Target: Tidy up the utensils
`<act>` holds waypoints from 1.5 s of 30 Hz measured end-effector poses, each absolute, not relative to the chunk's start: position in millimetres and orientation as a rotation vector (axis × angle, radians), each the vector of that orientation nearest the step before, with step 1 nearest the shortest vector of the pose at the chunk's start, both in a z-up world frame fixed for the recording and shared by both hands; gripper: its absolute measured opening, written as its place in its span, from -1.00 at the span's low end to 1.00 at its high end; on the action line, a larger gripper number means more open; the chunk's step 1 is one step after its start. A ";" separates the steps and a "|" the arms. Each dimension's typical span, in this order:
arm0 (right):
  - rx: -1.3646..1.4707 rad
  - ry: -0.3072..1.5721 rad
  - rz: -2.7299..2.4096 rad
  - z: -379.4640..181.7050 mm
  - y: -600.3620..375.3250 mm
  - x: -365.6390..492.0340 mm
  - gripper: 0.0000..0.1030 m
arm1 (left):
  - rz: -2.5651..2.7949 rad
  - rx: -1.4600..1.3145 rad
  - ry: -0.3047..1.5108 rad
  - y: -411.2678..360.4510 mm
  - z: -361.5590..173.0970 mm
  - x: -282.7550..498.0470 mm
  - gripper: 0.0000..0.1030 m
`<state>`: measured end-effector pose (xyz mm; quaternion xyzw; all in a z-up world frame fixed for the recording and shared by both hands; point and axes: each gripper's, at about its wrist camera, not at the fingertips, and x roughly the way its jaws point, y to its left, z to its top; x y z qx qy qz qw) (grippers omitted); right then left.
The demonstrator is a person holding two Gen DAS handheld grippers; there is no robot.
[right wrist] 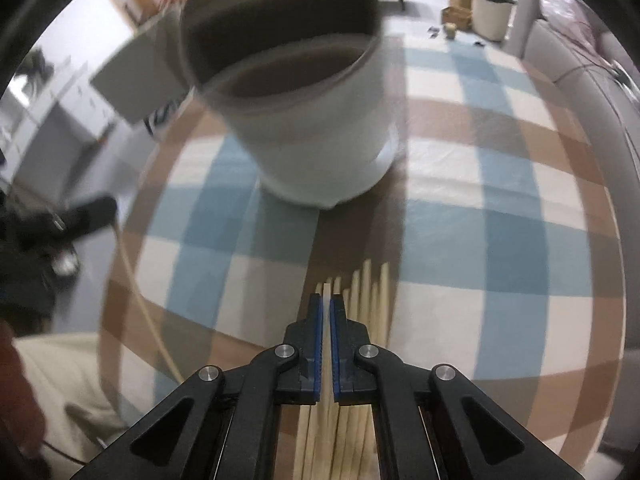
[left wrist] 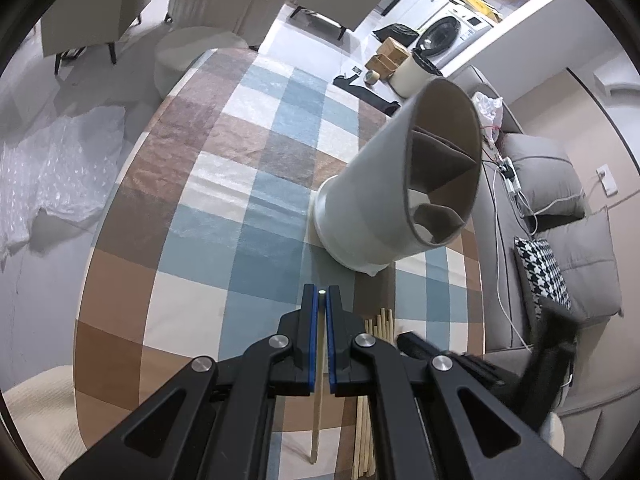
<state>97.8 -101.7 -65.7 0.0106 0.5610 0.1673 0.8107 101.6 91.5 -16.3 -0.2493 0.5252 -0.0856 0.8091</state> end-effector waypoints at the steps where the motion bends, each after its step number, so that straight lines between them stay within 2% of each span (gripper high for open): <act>1: 0.050 1.175 0.369 -61.6 -108.0 94.8 -0.95 | -0.187 -0.517 1.119 88.8 -13.9 100.8 -1.00; 8: 0.086 1.013 0.420 -12.4 -127.3 74.3 -0.95 | -0.227 -0.392 1.070 65.3 10.5 89.4 -1.00; 18: 0.138 0.829 0.437 17.5 -141.0 54.3 -0.96 | -0.244 -0.306 1.067 41.0 30.1 68.7 -1.00; 26: 0.162 0.780 0.470 23.6 -147.4 50.0 -1.00 | -0.223 -0.249 1.026 29.1 55.5 63.0 -1.00; 30: 0.192 0.825 0.478 15.0 -152.2 55.5 -1.00 | -0.208 -0.244 1.008 31.7 58.6 61.8 -1.00; 39: 0.314 1.103 0.274 -39.5 -202.2 106.3 -0.93 | -0.210 -0.304 0.979 51.2 49.2 64.0 -1.00; 40: 0.329 1.123 0.244 -44.1 -209.2 111.3 -0.90 | -0.214 -0.311 0.982 52.8 48.8 65.2 -1.00; 42: 0.339 1.197 0.198 -58.6 -219.8 124.8 -0.56 | -0.223 -0.327 0.990 56.5 47.2 69.4 -1.00; 45: 0.297 1.273 0.169 -74.7 -219.8 138.4 -0.54 | -0.235 -0.344 1.002 60.3 44.9 75.6 -1.00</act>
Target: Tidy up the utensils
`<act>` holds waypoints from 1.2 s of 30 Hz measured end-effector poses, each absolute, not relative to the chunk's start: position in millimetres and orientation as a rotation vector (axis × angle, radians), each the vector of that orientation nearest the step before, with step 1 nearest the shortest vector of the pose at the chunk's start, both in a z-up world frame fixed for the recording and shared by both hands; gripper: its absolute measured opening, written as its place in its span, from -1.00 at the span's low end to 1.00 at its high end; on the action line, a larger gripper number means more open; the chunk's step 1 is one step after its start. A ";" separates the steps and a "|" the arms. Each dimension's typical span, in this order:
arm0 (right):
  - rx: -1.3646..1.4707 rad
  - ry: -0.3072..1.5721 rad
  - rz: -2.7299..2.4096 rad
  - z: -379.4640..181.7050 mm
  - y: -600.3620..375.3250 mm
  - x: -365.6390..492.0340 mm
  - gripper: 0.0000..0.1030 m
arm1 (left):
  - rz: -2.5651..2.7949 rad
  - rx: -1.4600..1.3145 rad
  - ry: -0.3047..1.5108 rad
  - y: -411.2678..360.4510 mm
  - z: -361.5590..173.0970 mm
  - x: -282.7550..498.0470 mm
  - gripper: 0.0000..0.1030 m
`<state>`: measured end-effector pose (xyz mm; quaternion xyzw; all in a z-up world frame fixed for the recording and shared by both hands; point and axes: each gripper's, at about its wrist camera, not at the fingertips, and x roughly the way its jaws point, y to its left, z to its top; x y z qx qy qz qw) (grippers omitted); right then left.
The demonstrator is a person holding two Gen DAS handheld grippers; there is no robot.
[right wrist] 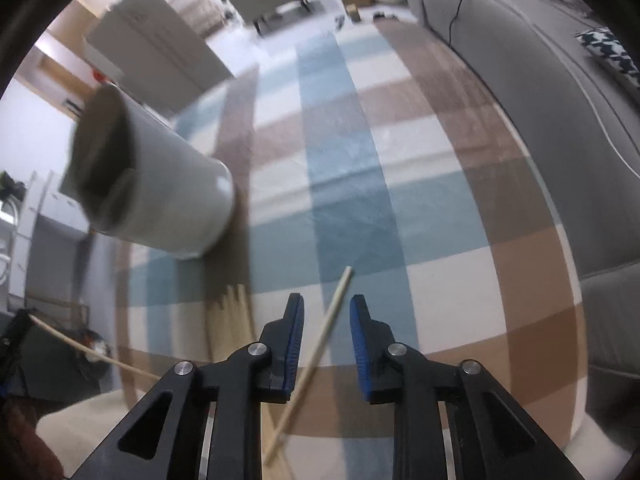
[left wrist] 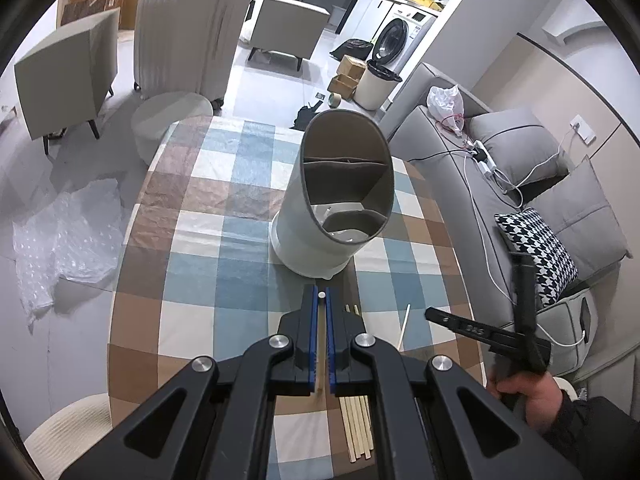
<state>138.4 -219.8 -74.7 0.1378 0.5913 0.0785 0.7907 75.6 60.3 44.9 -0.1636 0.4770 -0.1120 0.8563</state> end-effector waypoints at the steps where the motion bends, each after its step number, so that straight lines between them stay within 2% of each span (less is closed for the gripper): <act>1: 0.276 1.290 0.162 -78.2 -218.2 142.8 -0.54 | -0.239 -0.345 1.003 61.1 44.1 76.8 -1.00; 9: 0.127 1.435 0.102 -107.9 -192.6 171.0 -0.50 | -0.253 -0.366 1.025 66.2 40.3 84.8 -1.00; 13: 0.044 1.441 0.036 -110.4 -181.5 169.3 -0.44 | -0.265 -0.379 1.026 67.5 41.7 84.6 -1.00; 14: 0.018 1.439 0.025 -110.4 -177.7 167.6 -0.49 | -0.270 -0.382 1.026 67.3 42.0 84.4 -1.00; 15: -0.011 1.430 0.011 -109.7 -174.2 165.7 -0.69 | -0.271 -0.380 1.027 66.7 42.2 84.4 -1.00; 16: -0.018 1.412 0.014 -108.6 -170.5 163.6 -0.90 | -0.271 -0.377 1.030 66.3 42.1 85.0 -1.00; 17: -0.015 1.400 0.017 -107.6 -169.7 161.4 -0.93 | -0.273 -0.377 1.029 65.9 42.1 84.9 -1.00; 23: 0.069 1.287 0.079 -93.5 -182.0 138.8 -0.95 | -0.271 -0.351 1.017 62.0 44.5 83.4 -1.00; 33: 0.242 0.929 0.256 -12.5 -211.5 71.2 -0.95 | -0.262 -0.286 0.994 49.1 52.5 73.0 -1.00; 36: 0.227 0.881 0.292 -0.9 -193.6 73.9 -0.95 | -0.251 -0.266 0.990 45.7 54.4 68.1 -1.00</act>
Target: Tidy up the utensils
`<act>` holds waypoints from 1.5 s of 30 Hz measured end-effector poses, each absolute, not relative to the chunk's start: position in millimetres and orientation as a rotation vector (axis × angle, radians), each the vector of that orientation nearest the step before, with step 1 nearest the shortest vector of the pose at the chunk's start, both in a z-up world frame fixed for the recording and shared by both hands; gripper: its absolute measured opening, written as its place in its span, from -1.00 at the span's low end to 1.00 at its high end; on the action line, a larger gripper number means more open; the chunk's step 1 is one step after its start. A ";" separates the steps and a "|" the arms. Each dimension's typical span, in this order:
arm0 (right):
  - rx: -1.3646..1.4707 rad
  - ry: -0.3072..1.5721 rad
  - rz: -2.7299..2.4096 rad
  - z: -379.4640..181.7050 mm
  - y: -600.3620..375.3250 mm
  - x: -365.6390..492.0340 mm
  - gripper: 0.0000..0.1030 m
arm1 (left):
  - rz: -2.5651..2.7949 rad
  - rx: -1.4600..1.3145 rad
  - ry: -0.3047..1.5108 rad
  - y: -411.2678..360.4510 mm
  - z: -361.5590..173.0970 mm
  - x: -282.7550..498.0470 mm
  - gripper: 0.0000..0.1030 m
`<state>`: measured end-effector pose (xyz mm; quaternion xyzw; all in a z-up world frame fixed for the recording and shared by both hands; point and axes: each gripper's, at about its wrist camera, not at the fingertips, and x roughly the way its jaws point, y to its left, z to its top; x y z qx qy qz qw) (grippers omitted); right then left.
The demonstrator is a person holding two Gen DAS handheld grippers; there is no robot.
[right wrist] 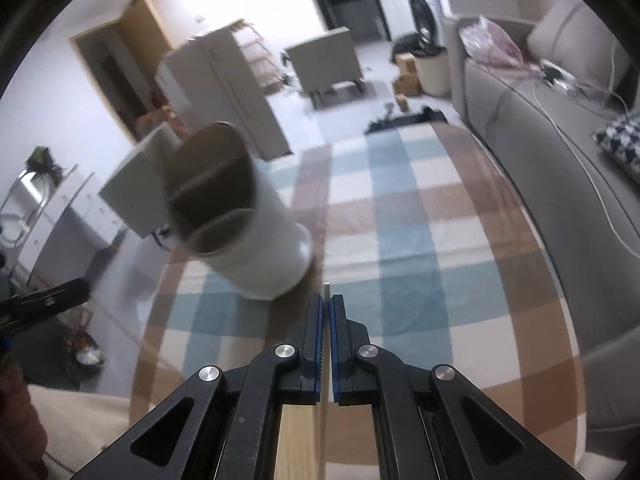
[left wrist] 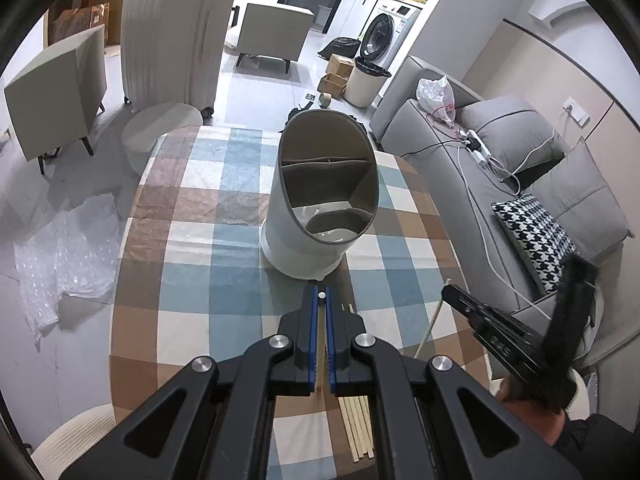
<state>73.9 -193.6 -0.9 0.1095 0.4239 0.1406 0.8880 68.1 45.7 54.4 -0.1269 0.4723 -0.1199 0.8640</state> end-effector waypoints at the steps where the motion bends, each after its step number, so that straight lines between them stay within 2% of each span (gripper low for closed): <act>1: 0.223 0.866 0.309 2.5 -189.0 70.6 -0.95 | -0.250 -0.264 0.990 44.8 54.8 66.9 -1.00; 14: 0.192 0.687 0.423 42.4 -172.7 51.5 -0.97 | -0.227 -0.207 0.956 32.2 88.6 51.5 -1.00; 29: 0.179 0.610 0.487 67.8 -166.4 52.7 -0.98 | -0.216 -0.153 0.916 26.3 124.0 60.8 -1.00; 38: 0.114 0.525 0.528 126.9 -159.4 74.1 -1.00 | -0.215 -0.161 0.821 39.8 178.6 91.1 -1.00; 45: 0.092 0.491 0.586 162.4 -141.7 110.2 -1.00 | -0.221 -0.191 0.772 54.3 196.7 128.3 -1.00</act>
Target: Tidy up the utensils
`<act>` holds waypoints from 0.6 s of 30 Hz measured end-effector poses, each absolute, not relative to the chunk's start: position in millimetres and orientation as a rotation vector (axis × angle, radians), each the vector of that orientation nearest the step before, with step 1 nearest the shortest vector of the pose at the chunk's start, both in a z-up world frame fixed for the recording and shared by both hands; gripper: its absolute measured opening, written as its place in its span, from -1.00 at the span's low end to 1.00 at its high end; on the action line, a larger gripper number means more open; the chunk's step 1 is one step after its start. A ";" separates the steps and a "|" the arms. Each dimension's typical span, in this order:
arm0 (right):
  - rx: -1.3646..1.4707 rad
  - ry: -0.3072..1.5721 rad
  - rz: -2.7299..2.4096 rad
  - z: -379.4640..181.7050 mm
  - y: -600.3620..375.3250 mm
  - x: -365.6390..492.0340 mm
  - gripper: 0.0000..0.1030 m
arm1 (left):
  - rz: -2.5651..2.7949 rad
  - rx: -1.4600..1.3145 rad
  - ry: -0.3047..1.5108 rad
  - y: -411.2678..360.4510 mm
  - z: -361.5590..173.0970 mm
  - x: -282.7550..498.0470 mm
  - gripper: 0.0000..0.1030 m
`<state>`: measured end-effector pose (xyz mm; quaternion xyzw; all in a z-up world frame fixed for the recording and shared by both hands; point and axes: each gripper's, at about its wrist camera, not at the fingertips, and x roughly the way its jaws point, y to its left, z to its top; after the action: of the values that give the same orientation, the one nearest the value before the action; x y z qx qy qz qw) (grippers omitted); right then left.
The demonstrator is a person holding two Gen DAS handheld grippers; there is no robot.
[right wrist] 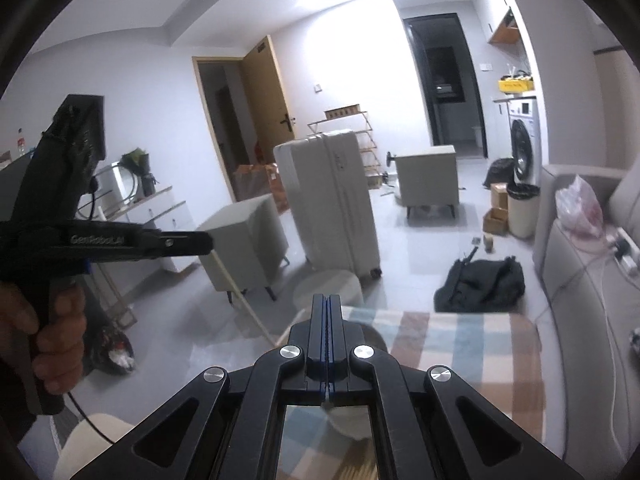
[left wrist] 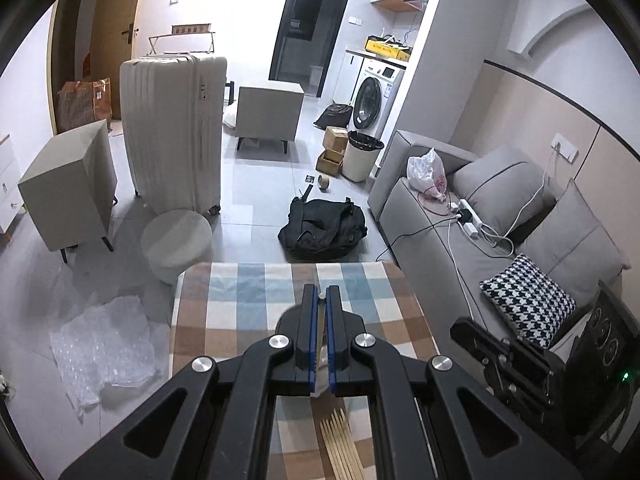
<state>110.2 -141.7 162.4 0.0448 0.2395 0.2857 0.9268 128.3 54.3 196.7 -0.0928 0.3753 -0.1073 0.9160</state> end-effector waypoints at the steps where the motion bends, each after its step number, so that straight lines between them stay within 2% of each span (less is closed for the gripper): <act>1: 0.098 0.503 0.598 160.9 -140.5 114.7 -1.00 | -0.225 -0.200 0.773 57.3 195.4 130.9 -1.00; 7: 0.145 0.610 0.553 112.4 -163.9 136.1 -0.94 | -0.256 -0.214 0.759 67.2 191.2 119.0 -1.00; 13: 0.134 0.853 0.493 31.1 -193.5 159.1 -0.91 | -0.286 -0.177 0.798 65.8 180.5 102.2 -1.00; 17: 0.071 1.033 0.502 -17.1 -189.3 164.7 -0.44 | -0.294 -0.183 0.858 64.4 157.9 91.1 -1.00; 18: 0.060 1.073 0.498 -28.6 -187.1 167.1 -0.43 | -0.294 -0.182 0.871 64.0 151.4 88.5 -1.00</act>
<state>167.1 -187.1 -28.6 0.0280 0.5056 0.2346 0.8298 88.5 64.0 151.4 -0.0877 0.4198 -0.1416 0.8922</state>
